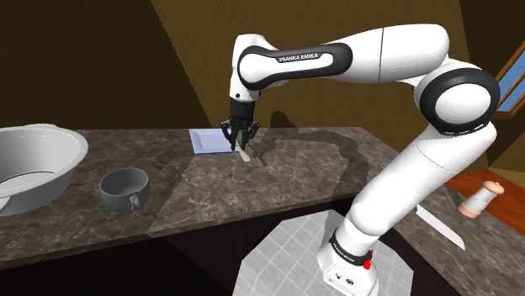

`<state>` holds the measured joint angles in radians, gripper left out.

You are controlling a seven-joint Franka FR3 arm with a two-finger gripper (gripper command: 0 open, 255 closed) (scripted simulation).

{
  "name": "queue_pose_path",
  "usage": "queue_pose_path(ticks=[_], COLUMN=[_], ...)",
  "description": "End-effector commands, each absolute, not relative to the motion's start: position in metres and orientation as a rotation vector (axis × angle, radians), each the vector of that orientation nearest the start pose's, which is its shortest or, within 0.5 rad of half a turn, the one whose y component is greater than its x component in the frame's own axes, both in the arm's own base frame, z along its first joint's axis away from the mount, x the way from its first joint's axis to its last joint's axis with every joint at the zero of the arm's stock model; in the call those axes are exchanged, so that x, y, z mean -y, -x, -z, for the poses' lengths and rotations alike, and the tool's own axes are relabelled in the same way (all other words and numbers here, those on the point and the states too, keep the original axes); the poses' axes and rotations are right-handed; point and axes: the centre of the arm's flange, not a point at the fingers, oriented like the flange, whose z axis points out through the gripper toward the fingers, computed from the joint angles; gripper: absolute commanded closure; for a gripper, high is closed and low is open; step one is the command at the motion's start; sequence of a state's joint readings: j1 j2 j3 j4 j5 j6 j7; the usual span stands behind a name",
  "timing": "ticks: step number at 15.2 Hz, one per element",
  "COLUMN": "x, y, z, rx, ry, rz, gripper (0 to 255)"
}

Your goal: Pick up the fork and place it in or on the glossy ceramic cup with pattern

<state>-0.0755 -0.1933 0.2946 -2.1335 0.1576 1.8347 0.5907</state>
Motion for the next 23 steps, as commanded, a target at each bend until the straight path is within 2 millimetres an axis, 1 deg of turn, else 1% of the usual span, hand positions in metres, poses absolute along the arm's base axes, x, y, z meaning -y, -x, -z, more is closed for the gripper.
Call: queue_pose_path(ticks=[1, 23], x=[-0.137, -0.409], y=[-0.475, -0.576], z=[-0.48, -0.469], rx=[-0.659, -0.659], ry=[3.021, 3.021], rz=[-0.217, -0.217], gripper=[255, 255])
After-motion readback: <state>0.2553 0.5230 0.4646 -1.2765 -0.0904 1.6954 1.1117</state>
